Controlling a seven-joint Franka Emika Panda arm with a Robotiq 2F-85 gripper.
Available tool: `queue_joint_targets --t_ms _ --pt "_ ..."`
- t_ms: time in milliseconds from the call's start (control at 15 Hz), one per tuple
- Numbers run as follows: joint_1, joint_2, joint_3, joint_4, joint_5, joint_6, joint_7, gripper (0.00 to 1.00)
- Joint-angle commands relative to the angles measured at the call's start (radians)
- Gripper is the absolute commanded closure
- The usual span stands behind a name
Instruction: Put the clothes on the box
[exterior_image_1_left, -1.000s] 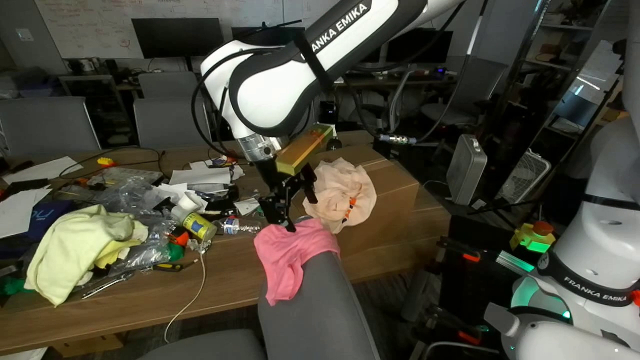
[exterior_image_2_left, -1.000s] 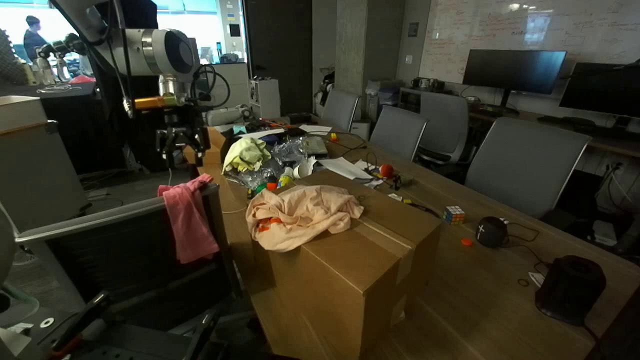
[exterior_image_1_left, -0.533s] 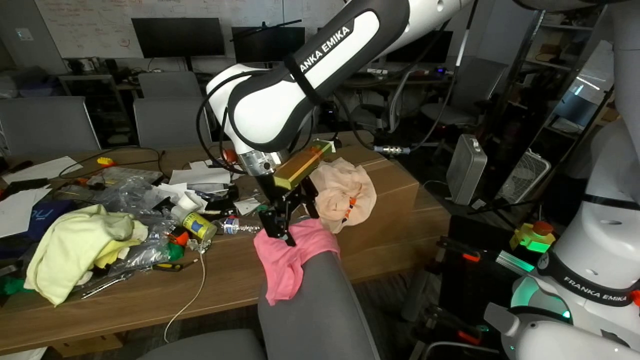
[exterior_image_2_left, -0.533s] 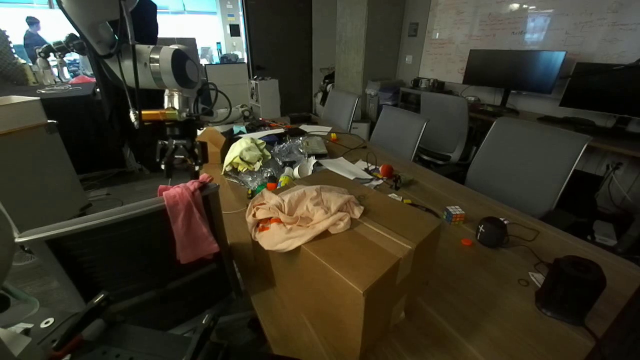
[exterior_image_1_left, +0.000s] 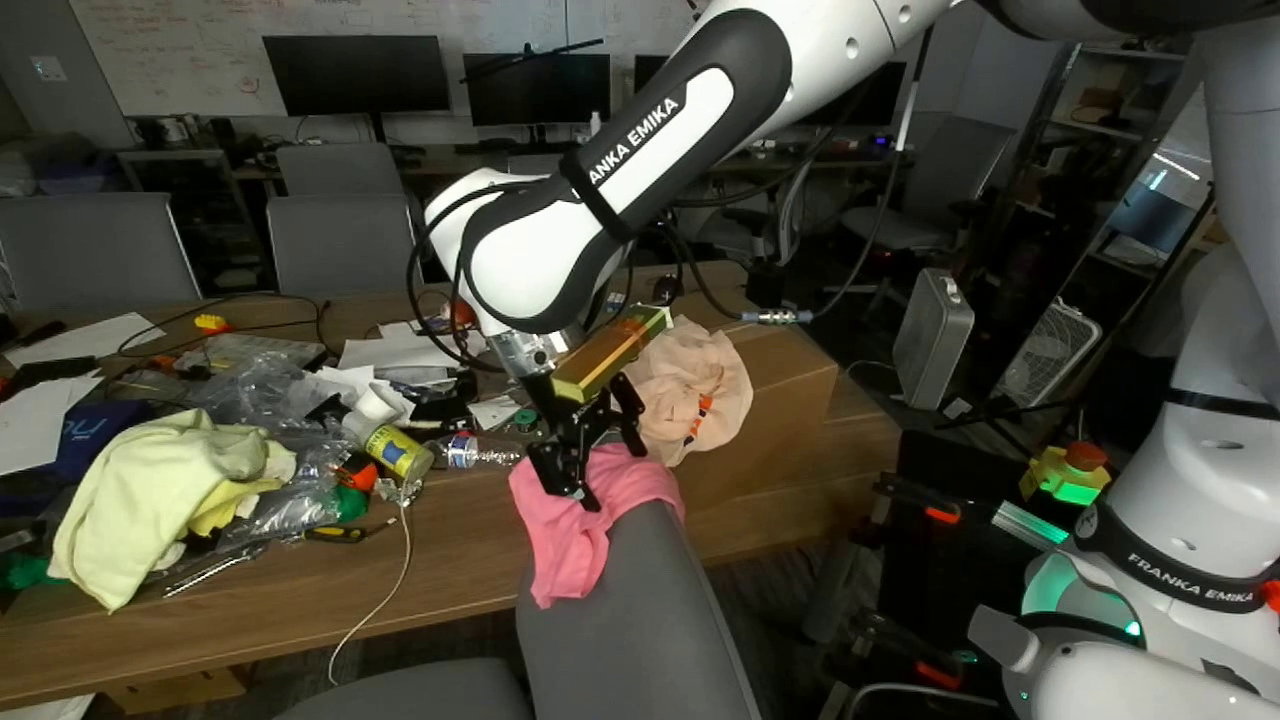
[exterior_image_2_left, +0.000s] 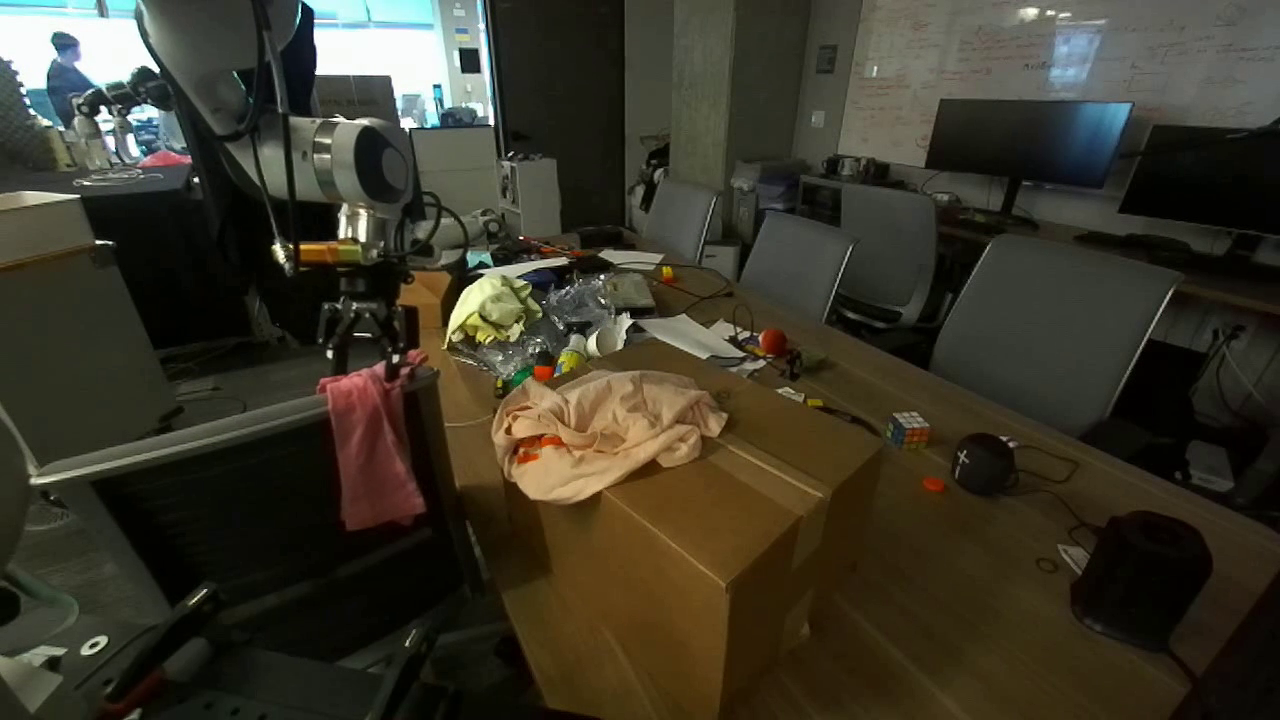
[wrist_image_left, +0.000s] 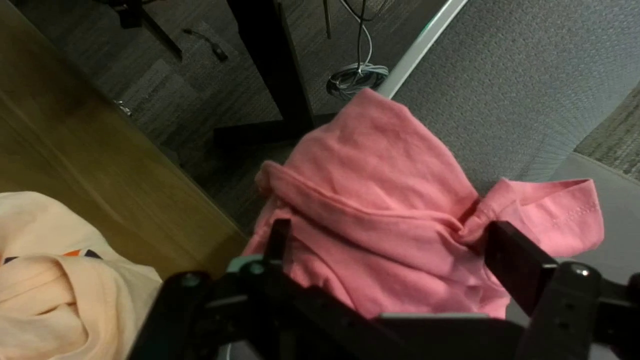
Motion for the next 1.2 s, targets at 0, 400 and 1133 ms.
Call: queue_joint_targets --t_ms 0,400,1133 --pt "0.002 0.016 -0.011 0.024 0.022 -0.006 0.009 0.16" --pt "0.004 0.017 -0.02 0.033 0.021 -0.014 0.022 0.65" --pt "0.019 -0.077 -0.01 0.009 0.022 -0.014 0.033 0.96"
